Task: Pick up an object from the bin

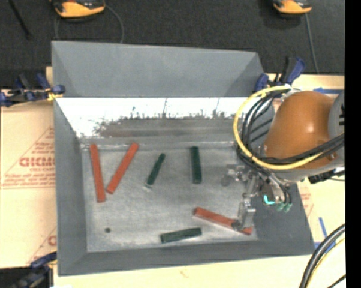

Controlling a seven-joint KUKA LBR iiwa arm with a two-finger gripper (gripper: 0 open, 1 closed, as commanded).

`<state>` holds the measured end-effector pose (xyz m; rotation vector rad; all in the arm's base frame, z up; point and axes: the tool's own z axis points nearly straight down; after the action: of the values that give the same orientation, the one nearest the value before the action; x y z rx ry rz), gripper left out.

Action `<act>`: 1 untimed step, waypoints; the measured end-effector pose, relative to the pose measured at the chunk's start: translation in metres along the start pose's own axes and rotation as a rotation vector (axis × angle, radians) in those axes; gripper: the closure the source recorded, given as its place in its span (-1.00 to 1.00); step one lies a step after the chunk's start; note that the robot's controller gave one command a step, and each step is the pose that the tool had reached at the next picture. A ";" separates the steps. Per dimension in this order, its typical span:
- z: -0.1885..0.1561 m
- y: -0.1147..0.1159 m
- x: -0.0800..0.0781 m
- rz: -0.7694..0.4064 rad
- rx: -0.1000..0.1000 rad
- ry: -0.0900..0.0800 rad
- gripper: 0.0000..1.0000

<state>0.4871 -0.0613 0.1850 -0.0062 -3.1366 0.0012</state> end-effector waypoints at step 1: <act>0.118 -0.048 -0.008 -0.078 0.001 -0.006 -1.00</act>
Offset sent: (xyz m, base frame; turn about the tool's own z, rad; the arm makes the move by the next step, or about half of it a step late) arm 0.0076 -0.0451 -0.1150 -0.0815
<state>0.4946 -0.1092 0.0670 0.1169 -3.1399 0.0031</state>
